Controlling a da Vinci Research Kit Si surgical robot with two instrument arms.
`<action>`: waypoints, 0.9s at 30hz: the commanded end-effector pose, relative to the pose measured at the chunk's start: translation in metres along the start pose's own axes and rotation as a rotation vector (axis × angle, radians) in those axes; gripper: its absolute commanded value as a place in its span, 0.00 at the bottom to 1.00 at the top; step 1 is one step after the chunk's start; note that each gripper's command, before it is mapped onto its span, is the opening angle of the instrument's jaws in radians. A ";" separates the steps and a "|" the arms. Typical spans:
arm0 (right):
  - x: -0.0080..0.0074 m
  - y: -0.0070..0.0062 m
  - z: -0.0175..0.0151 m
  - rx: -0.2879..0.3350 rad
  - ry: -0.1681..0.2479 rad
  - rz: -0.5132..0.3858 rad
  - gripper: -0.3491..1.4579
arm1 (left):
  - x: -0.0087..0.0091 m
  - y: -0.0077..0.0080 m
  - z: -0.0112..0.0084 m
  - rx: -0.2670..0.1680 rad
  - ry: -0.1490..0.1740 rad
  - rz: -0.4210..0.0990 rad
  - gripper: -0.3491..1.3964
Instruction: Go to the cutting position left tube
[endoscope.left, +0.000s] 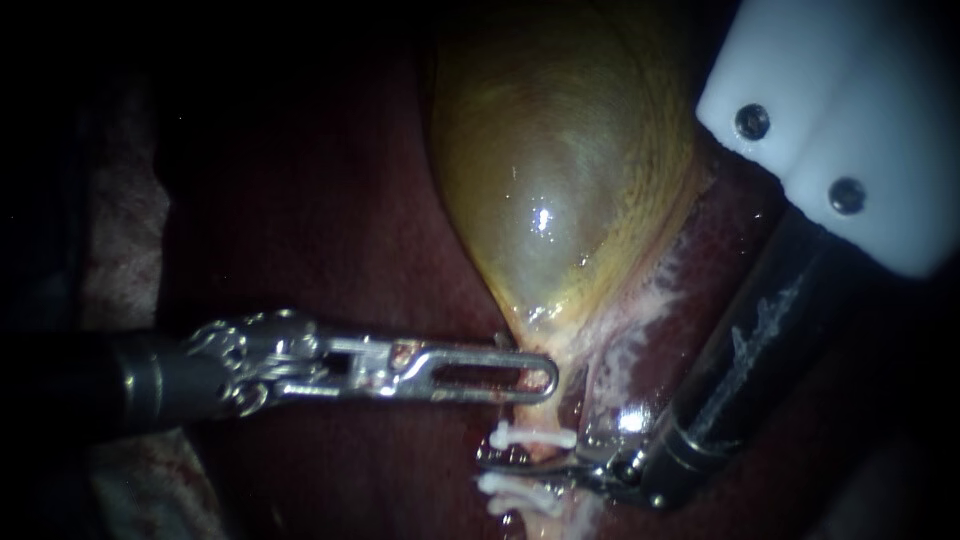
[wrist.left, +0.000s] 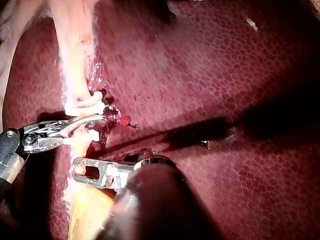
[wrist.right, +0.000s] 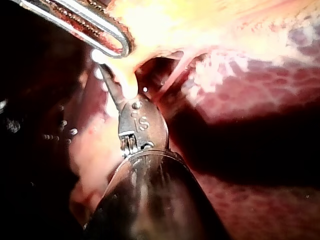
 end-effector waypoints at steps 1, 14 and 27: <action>0.0000 0.0000 0.0000 0.000 0.000 0.002 0.00 | 0.0000 0.0000 0.0000 0.000 0.000 0.000 0.00; -0.0002 -0.0003 0.0005 0.007 0.024 0.001 0.84 | 0.0000 0.0000 0.0000 0.000 0.000 0.000 0.00; -0.0003 -0.0011 0.0019 0.004 0.030 -0.052 0.95 | 0.0000 0.0000 0.0000 0.000 0.000 0.000 0.00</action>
